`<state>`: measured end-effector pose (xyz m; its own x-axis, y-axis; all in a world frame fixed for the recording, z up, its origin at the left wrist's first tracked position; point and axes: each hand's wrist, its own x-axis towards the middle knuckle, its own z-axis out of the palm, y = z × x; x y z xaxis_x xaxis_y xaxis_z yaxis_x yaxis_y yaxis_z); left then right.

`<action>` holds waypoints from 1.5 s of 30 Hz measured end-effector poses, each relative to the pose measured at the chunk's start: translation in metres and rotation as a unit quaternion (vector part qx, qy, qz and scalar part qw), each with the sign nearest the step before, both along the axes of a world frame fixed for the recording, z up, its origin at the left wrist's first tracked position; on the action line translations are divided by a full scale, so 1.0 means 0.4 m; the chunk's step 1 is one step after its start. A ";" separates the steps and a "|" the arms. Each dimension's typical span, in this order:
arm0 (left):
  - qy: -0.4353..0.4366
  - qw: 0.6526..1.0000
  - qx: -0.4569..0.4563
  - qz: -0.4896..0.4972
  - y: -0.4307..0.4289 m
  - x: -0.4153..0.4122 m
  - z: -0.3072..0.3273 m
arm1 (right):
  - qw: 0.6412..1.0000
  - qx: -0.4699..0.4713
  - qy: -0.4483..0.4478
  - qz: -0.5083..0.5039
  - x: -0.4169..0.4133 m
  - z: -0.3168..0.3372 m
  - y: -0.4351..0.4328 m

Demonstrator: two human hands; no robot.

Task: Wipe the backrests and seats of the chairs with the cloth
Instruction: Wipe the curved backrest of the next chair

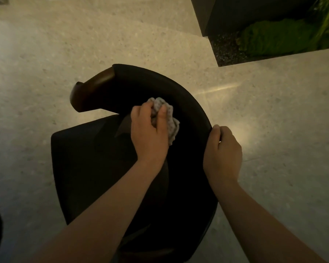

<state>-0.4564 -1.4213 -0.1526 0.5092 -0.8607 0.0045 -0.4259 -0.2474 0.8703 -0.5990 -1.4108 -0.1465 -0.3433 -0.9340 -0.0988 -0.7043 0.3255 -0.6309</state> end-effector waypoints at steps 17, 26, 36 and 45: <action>-0.165 0.979 -0.030 -0.119 -0.121 -0.089 0.022 | 0.999 -0.016 0.029 0.008 0.003 0.001 0.002; -0.051 0.993 0.056 0.090 -0.074 -0.042 -0.027 | 1.000 0.002 0.011 0.019 -0.004 -0.007 0.007; -0.035 0.998 -0.032 0.032 -0.095 -0.112 -0.019 | 1.000 0.000 0.000 0.020 -0.004 -0.007 0.002; -0.001 0.992 0.033 0.122 -0.062 -0.103 -0.070 | 0.998 0.016 -0.050 0.024 -0.008 -0.006 0.000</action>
